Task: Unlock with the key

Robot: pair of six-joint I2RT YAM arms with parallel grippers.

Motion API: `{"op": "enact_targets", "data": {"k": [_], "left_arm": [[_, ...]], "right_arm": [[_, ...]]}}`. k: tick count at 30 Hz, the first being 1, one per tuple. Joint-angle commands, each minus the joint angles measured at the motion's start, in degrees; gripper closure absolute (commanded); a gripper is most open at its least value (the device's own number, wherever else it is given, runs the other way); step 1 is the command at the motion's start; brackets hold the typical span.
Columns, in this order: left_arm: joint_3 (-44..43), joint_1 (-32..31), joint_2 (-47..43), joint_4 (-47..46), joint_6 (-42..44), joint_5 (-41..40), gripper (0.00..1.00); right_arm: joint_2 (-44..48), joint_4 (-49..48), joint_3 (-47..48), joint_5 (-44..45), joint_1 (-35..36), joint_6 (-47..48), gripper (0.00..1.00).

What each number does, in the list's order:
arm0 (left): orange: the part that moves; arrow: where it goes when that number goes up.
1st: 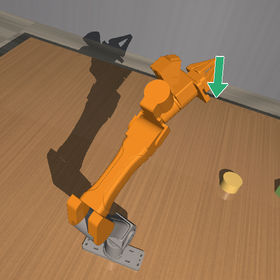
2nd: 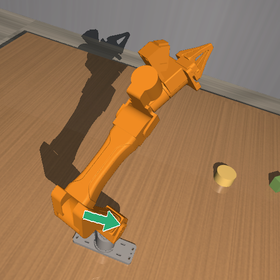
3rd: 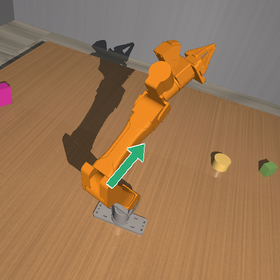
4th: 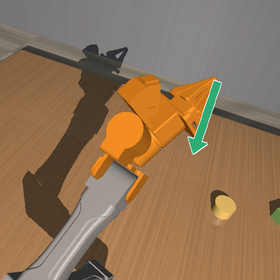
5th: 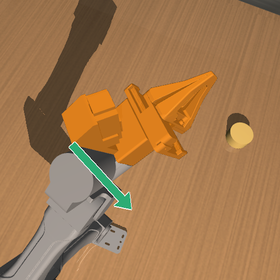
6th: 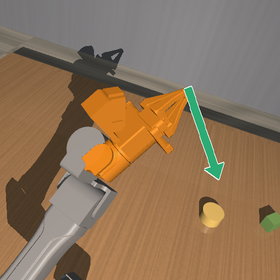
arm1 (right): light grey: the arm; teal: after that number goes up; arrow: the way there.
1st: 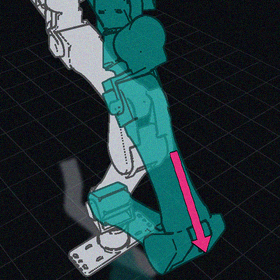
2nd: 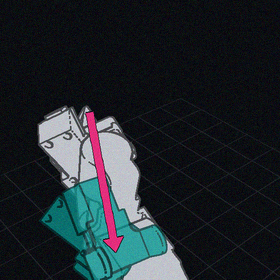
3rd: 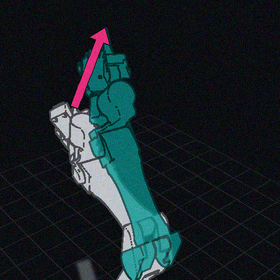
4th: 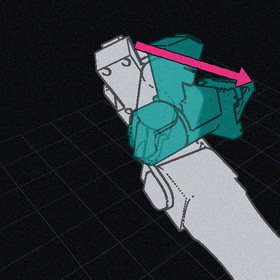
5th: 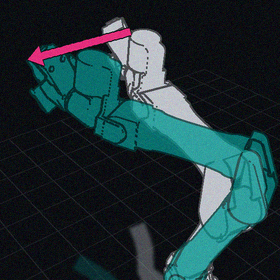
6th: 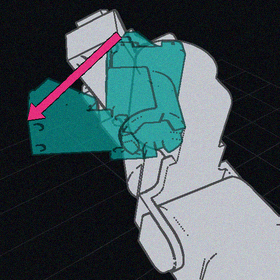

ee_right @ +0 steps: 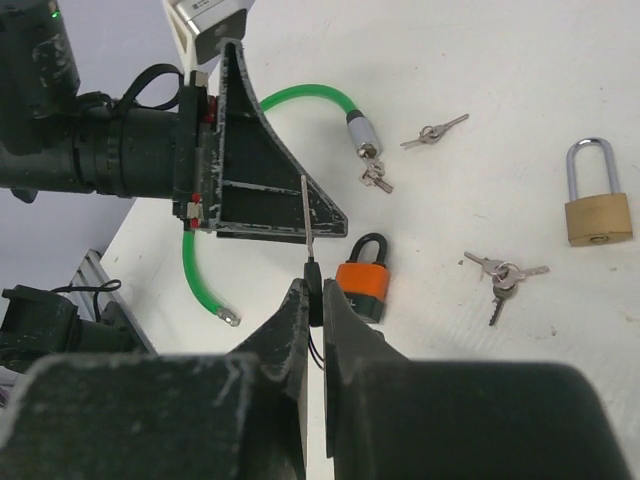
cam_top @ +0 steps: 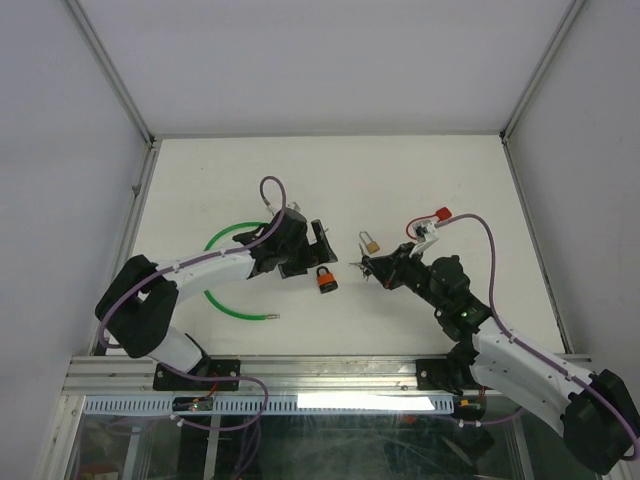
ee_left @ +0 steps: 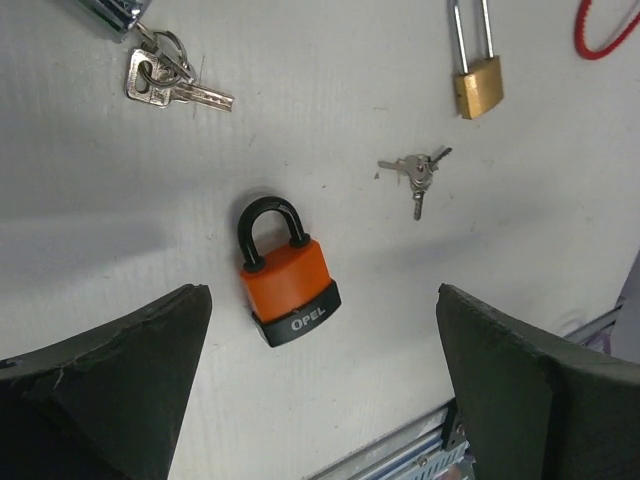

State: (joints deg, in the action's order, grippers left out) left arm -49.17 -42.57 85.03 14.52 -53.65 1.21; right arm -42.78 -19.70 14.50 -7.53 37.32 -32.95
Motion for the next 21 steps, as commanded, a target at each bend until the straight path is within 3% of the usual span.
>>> {"op": "enact_targets", "data": {"k": [1, 12, 21], "left_arm": [[-5.81, -1.49, 4.71, 4.91, -2.33, -3.77, 0.01], [-15.63, -5.94, 15.85, 14.66, -6.60, -10.85, 0.03], [-21.03, -8.45, 20.71, 23.02, -7.47, -15.73, 0.25]], "right_arm": [[2.31, -0.98, -1.51, 2.18, -0.23, 2.37, 1.00], [2.82, -1.30, -3.14, 3.42, -0.36, 2.52, 1.00], [4.60, 0.32, -3.58, 4.58, -0.43, 2.52, 1.00]]}}
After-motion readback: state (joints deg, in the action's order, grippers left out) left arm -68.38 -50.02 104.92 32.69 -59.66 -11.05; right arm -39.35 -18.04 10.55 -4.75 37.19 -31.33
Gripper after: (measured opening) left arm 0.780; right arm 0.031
